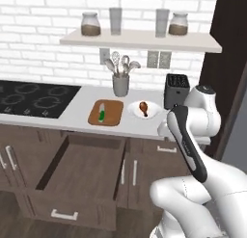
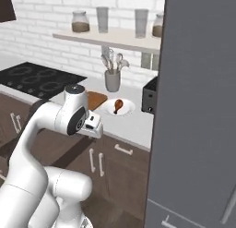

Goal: Pick up the knife from the drawer and place it on the cutting board. Then place the meat from the plate to the cutting board.

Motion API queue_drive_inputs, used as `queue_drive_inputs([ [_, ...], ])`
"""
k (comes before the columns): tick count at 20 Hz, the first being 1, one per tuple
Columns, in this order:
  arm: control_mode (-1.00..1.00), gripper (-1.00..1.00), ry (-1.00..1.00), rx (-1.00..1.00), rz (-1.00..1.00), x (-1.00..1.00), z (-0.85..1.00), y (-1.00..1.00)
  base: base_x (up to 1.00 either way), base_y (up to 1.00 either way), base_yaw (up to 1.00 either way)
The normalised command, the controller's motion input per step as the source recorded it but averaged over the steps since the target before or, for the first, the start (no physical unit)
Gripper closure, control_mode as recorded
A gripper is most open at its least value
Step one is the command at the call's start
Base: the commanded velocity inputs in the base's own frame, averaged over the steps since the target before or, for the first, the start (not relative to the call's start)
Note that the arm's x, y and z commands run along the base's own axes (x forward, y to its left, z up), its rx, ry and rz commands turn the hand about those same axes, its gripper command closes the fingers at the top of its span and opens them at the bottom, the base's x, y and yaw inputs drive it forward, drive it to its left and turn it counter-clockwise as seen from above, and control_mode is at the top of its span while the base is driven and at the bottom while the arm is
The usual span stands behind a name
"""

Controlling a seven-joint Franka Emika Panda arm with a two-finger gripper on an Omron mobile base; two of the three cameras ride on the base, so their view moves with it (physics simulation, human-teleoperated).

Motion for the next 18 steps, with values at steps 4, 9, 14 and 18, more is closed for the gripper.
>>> queue_drive_inputs([
  [4,1.00,-1.00,0.00,0.00,0.00,0.00,0.00,0.00,0.85,-0.02,0.09],
  [9,1.00,-1.00,0.00,0.00,0.00,0.00,0.00,0.00,0.95,0.09,0.01],
  [14,1.00,-1.00,0.00,0.00,0.00,0.00,0.00,0.00,0.71,0.27,0.03],
  [18,1.00,-1.00,0.00,0.00,0.00,0.00,0.00,0.00,0.36,0.24,0.15],
])
